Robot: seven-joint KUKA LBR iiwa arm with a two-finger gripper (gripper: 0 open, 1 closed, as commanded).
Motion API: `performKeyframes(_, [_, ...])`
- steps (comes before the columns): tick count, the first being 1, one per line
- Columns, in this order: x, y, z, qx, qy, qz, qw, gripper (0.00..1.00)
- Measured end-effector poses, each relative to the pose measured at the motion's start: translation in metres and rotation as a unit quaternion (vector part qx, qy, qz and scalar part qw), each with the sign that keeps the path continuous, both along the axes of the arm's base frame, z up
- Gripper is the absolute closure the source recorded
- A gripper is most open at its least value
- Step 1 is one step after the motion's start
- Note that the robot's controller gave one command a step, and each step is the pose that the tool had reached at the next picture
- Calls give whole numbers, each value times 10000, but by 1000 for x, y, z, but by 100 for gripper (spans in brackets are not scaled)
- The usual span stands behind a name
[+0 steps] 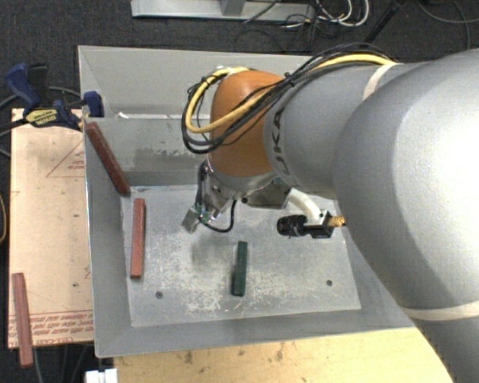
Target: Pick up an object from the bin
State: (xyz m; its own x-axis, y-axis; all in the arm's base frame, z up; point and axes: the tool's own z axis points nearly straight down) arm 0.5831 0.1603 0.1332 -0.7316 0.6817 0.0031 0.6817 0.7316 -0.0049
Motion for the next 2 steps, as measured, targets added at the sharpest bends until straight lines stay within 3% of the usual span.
performKeyframes(1, [2, 1, 1, 7, -26, 7, 10000, 0])
performKeyframes(2, [46, -54, 116, 3, -77, 1767, 9842, 0])
